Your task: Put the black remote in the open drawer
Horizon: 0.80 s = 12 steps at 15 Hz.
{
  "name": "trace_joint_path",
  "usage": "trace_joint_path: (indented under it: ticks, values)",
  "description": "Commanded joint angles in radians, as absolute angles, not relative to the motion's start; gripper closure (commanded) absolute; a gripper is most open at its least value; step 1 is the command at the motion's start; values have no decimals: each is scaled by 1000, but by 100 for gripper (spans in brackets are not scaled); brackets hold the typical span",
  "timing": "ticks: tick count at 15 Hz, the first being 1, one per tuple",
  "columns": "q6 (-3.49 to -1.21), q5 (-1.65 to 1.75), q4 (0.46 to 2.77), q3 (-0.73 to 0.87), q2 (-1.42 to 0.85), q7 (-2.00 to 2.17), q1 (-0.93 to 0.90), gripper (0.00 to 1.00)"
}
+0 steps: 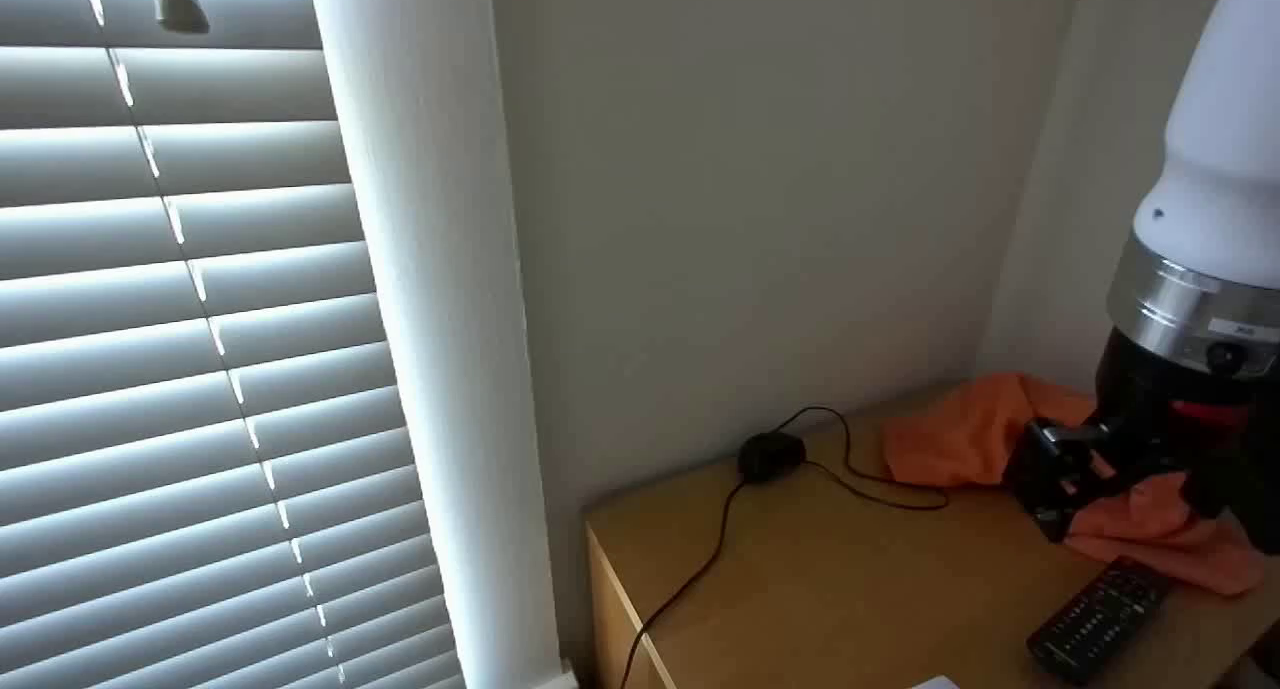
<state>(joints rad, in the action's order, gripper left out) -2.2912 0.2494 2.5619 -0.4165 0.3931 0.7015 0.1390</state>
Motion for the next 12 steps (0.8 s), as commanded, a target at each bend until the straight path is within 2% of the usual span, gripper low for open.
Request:
trace_joint_path:
  ticks: [1, 12]
  values:
    - [-2285, 276, 2560, -368, 385, 720, 89, 0]
    - [-2267, 272, 2545, -354, 356, 695, 97, 0]
